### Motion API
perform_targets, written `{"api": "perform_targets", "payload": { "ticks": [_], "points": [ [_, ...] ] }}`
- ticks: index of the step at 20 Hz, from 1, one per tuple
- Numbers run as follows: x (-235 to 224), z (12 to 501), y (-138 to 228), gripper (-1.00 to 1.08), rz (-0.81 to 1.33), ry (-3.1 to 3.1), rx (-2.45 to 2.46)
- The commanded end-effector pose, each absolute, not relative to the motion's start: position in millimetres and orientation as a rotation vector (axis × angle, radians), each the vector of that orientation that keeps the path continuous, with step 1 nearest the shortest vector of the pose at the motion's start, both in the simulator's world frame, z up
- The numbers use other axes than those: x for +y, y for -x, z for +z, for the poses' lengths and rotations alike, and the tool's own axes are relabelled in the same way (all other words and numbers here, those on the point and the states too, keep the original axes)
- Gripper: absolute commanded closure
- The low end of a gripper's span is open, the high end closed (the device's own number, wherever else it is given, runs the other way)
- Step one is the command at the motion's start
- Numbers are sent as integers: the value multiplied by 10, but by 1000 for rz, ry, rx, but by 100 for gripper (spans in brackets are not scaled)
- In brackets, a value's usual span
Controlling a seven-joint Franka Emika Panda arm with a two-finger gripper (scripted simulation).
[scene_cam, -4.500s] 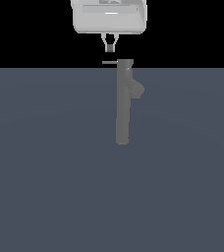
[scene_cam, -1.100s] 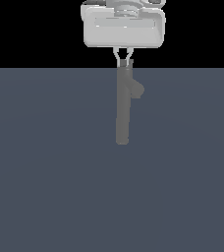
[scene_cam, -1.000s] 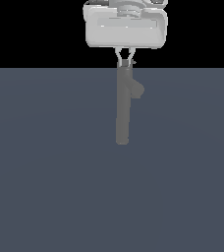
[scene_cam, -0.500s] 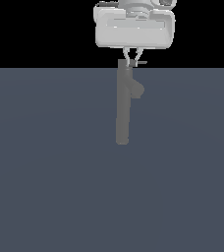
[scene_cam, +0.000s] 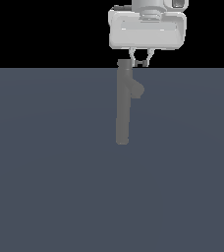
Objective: Turn on the faucet by rotating a designated handle.
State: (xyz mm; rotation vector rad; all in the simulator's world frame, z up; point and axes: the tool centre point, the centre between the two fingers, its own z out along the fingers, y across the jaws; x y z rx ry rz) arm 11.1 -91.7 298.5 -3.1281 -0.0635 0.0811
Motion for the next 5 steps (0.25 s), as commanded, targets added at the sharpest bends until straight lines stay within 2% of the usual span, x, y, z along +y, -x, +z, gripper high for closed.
{"api": "perform_targets", "payload": {
  "ticks": [1,5],
  "points": [
    [-924,3003,-399,108,7,3138,-63],
    [-999,3007,-481,108,2,3141,-51]
  ]
}}
